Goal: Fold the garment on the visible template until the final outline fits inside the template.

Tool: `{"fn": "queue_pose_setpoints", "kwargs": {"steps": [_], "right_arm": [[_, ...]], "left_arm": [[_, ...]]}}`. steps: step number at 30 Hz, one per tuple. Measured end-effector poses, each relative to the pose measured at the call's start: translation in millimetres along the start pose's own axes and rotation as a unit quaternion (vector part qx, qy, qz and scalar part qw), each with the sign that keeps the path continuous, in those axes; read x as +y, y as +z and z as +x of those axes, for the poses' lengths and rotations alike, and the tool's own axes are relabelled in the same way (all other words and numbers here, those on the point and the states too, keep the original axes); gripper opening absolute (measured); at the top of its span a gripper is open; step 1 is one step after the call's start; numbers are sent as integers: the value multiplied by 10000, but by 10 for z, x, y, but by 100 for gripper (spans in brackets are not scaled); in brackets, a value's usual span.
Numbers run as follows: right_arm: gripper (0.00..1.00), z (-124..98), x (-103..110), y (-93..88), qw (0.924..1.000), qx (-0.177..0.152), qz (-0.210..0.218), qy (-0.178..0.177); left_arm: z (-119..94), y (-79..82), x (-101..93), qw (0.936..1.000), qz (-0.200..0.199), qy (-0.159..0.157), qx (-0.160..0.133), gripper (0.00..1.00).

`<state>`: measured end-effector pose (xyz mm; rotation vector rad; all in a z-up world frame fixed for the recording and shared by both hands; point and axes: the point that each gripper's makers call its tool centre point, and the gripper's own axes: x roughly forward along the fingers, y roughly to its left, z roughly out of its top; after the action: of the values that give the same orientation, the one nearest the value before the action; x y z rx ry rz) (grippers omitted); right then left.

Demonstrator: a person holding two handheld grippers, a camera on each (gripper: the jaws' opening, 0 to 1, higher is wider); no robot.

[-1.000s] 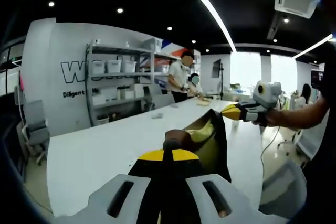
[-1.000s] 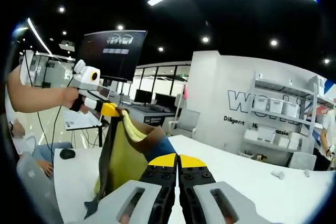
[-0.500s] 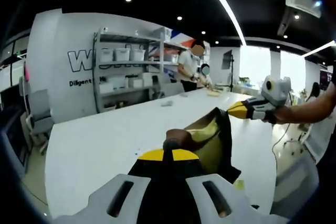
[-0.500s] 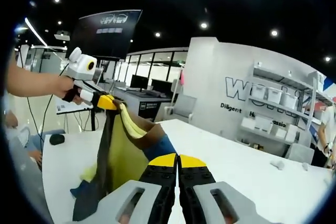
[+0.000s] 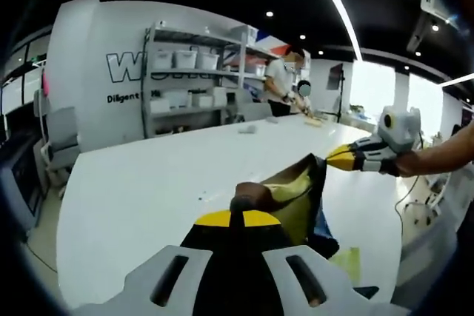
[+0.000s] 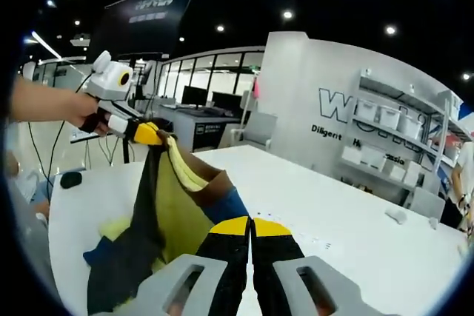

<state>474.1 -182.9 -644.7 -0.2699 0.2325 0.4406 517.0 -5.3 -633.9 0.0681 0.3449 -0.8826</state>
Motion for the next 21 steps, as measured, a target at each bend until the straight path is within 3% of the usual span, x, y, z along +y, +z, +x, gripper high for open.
{"fn": "queue_pose_setpoints", "kwargs": {"steps": [21], "right_arm": [[0, 404, 63, -589, 9977, 665, 116, -3]], "left_arm": [[334, -635, 189, 9984, -233, 231, 471, 1]]}}
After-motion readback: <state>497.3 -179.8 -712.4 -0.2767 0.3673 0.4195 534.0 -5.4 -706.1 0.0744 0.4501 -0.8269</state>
